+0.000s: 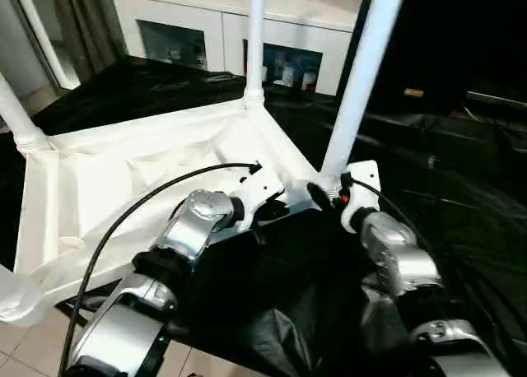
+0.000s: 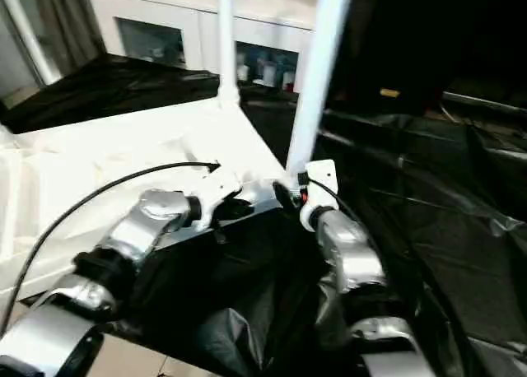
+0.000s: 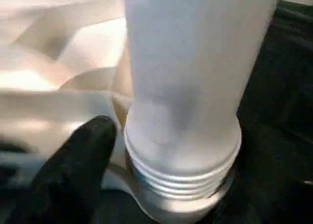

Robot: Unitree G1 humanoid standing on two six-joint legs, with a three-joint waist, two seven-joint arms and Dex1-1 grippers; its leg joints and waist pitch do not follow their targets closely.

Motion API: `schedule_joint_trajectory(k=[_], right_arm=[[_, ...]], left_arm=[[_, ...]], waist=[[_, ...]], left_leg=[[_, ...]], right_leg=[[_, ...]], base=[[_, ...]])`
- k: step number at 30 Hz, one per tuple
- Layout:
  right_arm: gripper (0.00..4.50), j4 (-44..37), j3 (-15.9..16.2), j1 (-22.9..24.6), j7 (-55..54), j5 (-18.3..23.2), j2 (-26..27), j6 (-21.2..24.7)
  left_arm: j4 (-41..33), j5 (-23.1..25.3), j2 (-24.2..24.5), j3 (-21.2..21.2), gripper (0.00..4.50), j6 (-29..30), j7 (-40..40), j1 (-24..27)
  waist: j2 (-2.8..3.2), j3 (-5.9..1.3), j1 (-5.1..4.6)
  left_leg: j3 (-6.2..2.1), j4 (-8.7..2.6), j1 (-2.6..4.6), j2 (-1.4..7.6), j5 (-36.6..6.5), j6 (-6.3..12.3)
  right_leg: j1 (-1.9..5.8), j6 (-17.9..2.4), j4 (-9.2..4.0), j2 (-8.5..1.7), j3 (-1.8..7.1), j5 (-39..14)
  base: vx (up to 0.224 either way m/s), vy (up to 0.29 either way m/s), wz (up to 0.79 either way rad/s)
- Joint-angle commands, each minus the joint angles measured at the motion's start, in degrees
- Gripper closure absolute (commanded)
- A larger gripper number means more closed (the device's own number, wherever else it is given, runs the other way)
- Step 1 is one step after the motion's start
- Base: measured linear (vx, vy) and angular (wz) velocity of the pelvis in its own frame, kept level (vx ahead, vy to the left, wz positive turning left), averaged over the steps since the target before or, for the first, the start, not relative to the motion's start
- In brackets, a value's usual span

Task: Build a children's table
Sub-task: Rotate leg to tighten

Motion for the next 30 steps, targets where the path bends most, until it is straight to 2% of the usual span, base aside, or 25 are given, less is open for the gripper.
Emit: schedule_joint_trajectory(k=[1,3,6,8,10,13,14,18,20,24,25,30], right_arm=[[0.57,-4.4,2.4,1.5,8.6,1.4,-2.9,0.0],[0.57,-6.8,2.9,2.5,13.9,2.5,-5.4,0.8],[0.57,-8.7,3.1,3.2,19.5,4.2,-7.6,1.0],[0.57,-9.5,3.6,3.6,22.0,4.8,-8.6,1.5],[0.57,-10.1,4.8,4.1,25.8,4.8,-10.4,2.0],[0.57,-10.7,5.9,4.6,28.6,4.6,-11.8,2.6],[0.86,-10.7,6.0,4.6,28.7,4.4,-11.9,2.5],[0.96,-10.2,6.3,4.7,28.8,3.6,-11.7,2.2],[1.31,-10.3,6.6,4.7,28.9,3.6,-11.7,2.3],[1.56,-9.7,6.9,4.4,29.2,3.5,-11.7,2.3],[1.66,-9.6,6.9,4.4,29.2,3.5,-11.7,2.3],[1.76,-9.4,7.0,4.5,29.2,3.0,-11.6,2.1]], left_arm=[[-1.5,-2.1,1.7,-0.4,4.50,-2.6,-6.5,2.1],[-3.9,-3.8,3.7,-0.9,4.50,-2.8,-11.8,3.4],[-6.7,-4.4,6.5,-2.2,4.50,-1.2,-17.0,4.6],[-7.0,-4.0,7.3,-2.5,4.50,-1.3,-17.5,4.7],[-6.7,-4.0,7.9,-1.8,4.50,-1.4,-17.2,4.6],[-6.5,-4.1,8.4,-1.3,4.50,-1.6,-17.7,4.6],[-6.8,-4.2,8.5,-1.2,4.50,-1.5,-17.9,4.8],[-7.6,-4.5,8.8,-1.2,4.50,-1.0,-18.0,5.1],[-8.1,-4.6,8.9,-1.1,4.50,-0.7,-18.1,5.3],[-8.2,-4.8,9.1,-1.1,4.50,-0.7,-18.1,5.6],[-8.2,-4.8,9.1,-1.2,4.50,-0.7,-18.0,5.6],[-8.1,-4.7,9.1,-1.1,4.50,-0.8,-17.8,5.8]], waist=[[-0.68,-3.43,0.34],[-0.55,-3.42,0.37],[-0.28,-3.32,0.25],[-0.37,-3.21,0.29],[-0.19,-3.19,0.58],[-0.42,-3.25,0.73],[-0.45,-3.28,0.79],[-0.61,-3.26,0.73],[-0.64,-3.31,0.77],[-0.58,-3.31,0.79],[-0.83,-3.31,0.74],[-0.78,-3.30,0.77]], left_leg=[[-1.42,-3.76,0.26,3.18,-10.2,4.41],[-1.41,-3.82,0.39,3.45,-10.0,4.89],[-1.48,-3.99,0.51,3.58,-11.4,4.29],[-1.47,-4.05,0.58,3.68,-12.0,3.99],[-1.40,-4.03,0.72,3.71,-12.2,3.49],[-1.40,-3.99,0.59,3.62,-12.0,3.10],[-1.43,-3.96,0.55,3.59,-11.6,3.08],[-1.42,-3.90,0.51,3.53,-11.4,3.11],[-1.45,-3.89,0.52,3.59,-10.9,3.16],[-1.41,-3.87,0.55,3.58,-10.6,3.36],[-1.37,-3.84,0.51,3.56,-10.6,3.41],[-1.40,-3.83,0.56,3.55,-10.5,3.34]], right_leg=[[3.15,-11.4,-4.22,-4.06,3.16,-13.8],[3.10,-12.1,-3.97,-4.05,3.26,-12.4],[2.89,-12.8,-3.92,-4.02,3.24,-13.3],[2.89,-12.9,-4.07,-4.06,3.28,-13.9],[2.78,-13.0,-4.01,-3.98,3.32,-13.7],[2.93,-12.9,-3.95,-4.08,3.35,-13.7],[2.99,-12.8,-3.91,-4.12,3.31,-13.6],[2.93,-12.7,-4.01,-4.16,3.30,-14.5],[2.90,-12.7,-3.92,-4.16,3.32,-14.2],[2.90,-12.9,-3.83,-4.10,3.30,-13.3],[2.92,-12.9,-3.86,-4.10,3.31,-13.4],[2.88,-12.6,-3.90,-4.12,3.31,-14.1]], base=[[0.000,0.000,0.00],[0.000,0.000,0.00],[0.000,0.000,0.00],[0.000,0.000,0.00],[0.000,0.000,0.00],[0.000,0.000,0.00],[0.000,0.000,0.00],[0.000,0.000,0.00],[0.000,0.000,0.00],[0.000,0.000,0.00],[0.000,0.000,0.00],[0.000,0.000,0.00]])
